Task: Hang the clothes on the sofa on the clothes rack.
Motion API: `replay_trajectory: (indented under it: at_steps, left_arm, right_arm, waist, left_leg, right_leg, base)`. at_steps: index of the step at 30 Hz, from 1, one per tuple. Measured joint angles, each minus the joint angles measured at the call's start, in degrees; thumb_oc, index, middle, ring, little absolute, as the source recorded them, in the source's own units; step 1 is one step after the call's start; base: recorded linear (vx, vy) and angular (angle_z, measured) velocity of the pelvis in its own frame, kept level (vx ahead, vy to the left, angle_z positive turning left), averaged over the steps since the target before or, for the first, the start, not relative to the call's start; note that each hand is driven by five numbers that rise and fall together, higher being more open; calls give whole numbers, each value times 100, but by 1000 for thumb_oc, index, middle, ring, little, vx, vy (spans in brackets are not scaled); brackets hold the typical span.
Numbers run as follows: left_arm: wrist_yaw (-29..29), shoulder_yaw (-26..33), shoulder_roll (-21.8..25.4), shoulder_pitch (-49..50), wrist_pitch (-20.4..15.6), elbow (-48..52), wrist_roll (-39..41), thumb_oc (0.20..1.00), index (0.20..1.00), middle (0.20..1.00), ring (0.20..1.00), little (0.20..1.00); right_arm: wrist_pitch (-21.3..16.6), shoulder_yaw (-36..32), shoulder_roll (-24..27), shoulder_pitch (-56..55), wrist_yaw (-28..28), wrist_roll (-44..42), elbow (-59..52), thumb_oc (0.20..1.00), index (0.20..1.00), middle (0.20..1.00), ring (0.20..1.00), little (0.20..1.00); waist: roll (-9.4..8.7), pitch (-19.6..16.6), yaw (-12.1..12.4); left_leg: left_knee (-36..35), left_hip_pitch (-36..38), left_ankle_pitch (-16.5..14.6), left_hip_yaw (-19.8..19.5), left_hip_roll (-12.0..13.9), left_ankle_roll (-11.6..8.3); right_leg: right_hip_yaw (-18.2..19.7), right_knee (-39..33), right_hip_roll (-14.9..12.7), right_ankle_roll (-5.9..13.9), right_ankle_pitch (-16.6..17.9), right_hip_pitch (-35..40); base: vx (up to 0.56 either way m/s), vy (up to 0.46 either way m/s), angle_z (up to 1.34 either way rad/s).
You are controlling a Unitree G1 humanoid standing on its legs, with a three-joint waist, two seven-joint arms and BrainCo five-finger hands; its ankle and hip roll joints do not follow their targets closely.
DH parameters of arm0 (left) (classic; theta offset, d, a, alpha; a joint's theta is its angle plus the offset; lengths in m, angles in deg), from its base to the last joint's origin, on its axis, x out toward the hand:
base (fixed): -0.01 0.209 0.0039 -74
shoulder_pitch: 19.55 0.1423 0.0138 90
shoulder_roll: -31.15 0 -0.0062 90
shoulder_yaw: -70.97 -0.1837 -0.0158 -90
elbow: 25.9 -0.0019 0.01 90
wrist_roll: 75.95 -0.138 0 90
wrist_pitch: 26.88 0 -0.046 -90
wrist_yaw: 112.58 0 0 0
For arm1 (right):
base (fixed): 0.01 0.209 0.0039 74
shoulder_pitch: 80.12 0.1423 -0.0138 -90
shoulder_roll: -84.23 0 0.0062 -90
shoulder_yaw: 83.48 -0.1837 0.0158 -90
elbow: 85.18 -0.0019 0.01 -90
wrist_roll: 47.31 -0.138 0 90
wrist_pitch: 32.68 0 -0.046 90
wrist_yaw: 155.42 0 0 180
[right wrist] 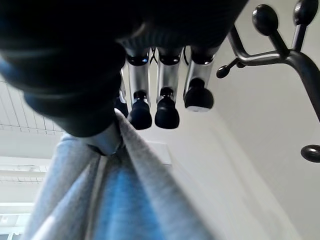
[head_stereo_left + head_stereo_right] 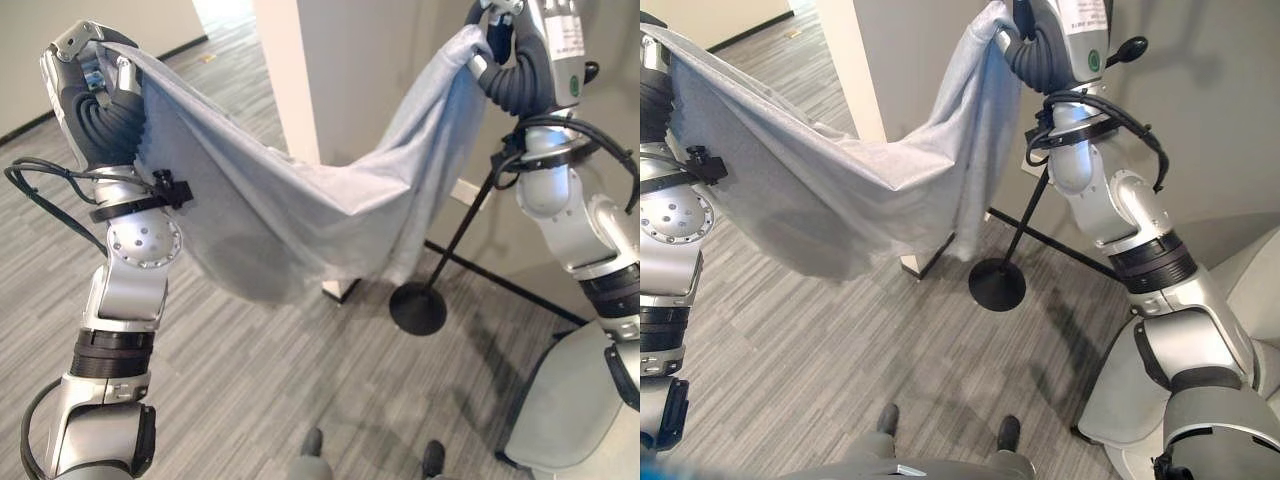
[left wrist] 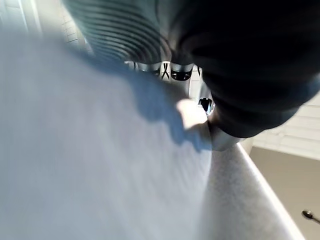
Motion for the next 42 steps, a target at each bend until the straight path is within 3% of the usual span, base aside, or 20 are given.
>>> replay_trajectory:
  at_steps: [11,31,35,42]
  left_arm:
    - [-12,-148,-72,14,18,-1,-14,200,200,200,200,200]
    - [23,-417,41,-240,31,-3,-5,200,200,200,200,200]
    - [19,-415,50,-249,34,-4,-10,200,200,200,200,200]
    - [-62,-498,58,-252,38,-50,-14,200,200,200,200,200]
  right_arm:
    - [-9,-191,-411,-693,-118,3,-5,200,200,200,200,200]
    - [0,-224,-140,-625,-82,-4,-61,200,200,200,200,200]
    - [27,-222,-44,-596,-96,-2,-61,200,200,200,200,200]
    - [163,-476,43,-665,-121,-3,-54,200,200,200,200,200]
  waist:
    - [-127,-596,95]
    - [-73,-654,-66]
    - [-79,-656,-63]
    - [-138,-691,-392]
  left_leg:
    - [-105,-9,106,-134,2,-18]
    - [-253,-106,316,-357,57,-33]
    - [-312,33,330,-180,-41,-12]
    - [-550,583,316,223,-164,73]
  right_leg:
    - [-107,-3,3,4,-6,36]
    - [-201,-21,83,-7,5,-12]
    - [-37,-2,-31,8,58,5]
    - [336,-2,-186,71,81,196]
  base:
    - [72,-7,6]
    - [15,-26,4]
    - [53,184,-15]
    - [19,131,-24]
